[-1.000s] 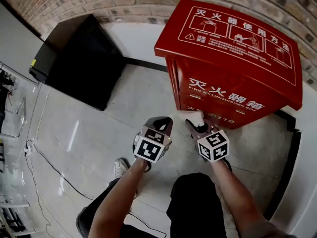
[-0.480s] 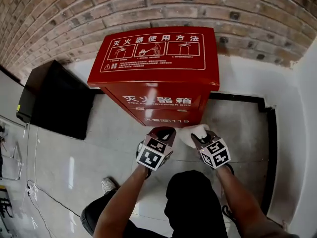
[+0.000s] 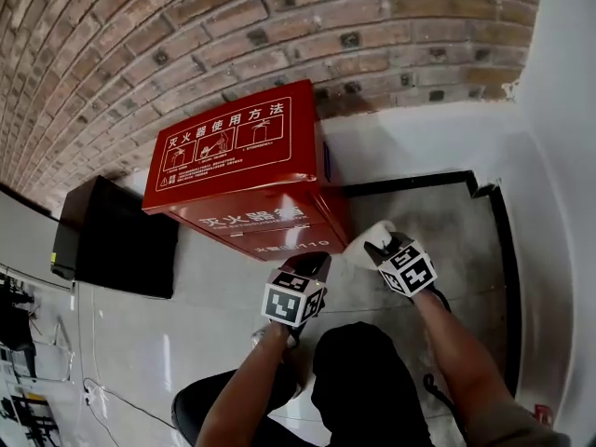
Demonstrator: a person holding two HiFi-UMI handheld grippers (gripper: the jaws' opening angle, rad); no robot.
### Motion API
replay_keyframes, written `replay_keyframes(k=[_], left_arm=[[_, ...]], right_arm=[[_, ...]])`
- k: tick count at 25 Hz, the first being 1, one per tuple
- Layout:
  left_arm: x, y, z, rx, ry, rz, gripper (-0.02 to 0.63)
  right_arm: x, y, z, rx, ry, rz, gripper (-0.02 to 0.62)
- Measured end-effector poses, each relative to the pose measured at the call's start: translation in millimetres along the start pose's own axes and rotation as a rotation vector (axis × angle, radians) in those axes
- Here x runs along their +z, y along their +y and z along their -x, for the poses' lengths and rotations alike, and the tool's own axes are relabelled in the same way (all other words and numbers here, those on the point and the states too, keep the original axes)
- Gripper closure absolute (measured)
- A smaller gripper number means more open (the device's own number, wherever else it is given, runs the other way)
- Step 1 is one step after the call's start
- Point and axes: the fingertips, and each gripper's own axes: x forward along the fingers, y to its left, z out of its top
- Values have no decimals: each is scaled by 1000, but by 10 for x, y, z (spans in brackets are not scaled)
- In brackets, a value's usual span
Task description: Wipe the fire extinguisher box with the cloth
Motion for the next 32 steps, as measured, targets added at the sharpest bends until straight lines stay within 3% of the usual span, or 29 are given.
replay_keyframes(k=[3,6,17,21,26,32], left_arm=[[39,-11,-10,-4,8,-9,606],[50,-32,8,-4,21,-13,606],[433,92,260,73,11,-56,606],[562,71,359,82,-4,-30,606],[562,56,306,60,3,-57,606],[232,10,-112,-3,61,-26,606]], right_arm=[[88,-42,-20,6,0,1,514],[329,54,5,64,-36,19,514],[2160,397,948,201,-439,162,512],[2567,552,1171,248,-536,185,512],[2496,429,980,214,-520,144,512],[1834,195,433,194,-401,6,514]])
